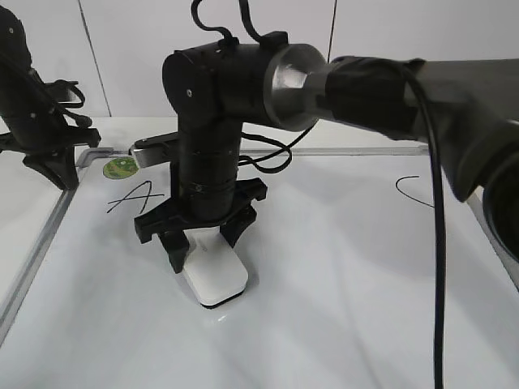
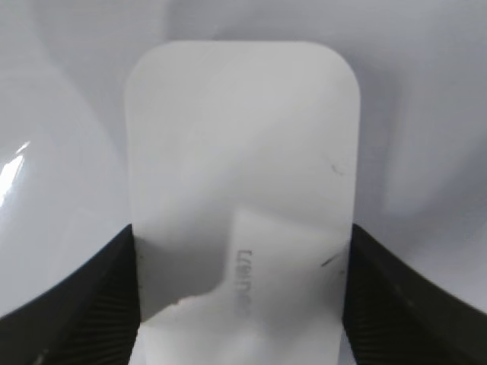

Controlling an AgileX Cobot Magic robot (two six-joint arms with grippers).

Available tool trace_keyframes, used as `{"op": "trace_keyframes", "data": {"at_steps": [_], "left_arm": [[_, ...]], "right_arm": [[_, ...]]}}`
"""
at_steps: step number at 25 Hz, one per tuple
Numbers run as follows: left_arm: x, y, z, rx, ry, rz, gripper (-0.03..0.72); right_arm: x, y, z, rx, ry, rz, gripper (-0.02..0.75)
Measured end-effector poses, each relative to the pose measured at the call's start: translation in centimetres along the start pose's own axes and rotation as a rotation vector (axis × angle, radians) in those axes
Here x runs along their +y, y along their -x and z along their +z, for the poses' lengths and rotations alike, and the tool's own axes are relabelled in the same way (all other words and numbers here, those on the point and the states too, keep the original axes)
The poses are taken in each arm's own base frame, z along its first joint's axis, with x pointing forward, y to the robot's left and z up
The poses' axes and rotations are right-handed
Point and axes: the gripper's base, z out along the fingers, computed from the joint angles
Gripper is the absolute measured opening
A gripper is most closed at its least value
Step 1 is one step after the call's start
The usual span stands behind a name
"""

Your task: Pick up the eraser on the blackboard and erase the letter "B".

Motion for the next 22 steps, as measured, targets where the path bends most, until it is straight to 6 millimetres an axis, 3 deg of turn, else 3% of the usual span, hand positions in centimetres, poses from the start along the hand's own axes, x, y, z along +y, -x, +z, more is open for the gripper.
{"op": "trace_keyframes", "data": {"at_steps": [7, 14, 17, 22], "left_arm": [[0.0, 0.0, 0.0, 0.002, 0.000, 0.000, 0.033], [0.0, 0.0, 0.0, 0.004, 0.002, 0.001, 0.033], [0.0, 0.0, 0.0, 0.005, 0.002, 0.001, 0.033], [0.0, -0.1, 0.0, 0.007, 0.004, 0.002, 0.033]], "right_arm": [[3.2, -0.8, 0.3, -0.004, -0.054, -0.114, 0.547], [11.9, -4.2, 1.0, 0.018, -0.015, -0.326, 0.547], [14.6, -5.7, 1.1, 0.026, 0.000, -0.397, 0.547], [15.6, -6.3, 1.3, 0.029, 0.002, -0.427, 0.547]]}}
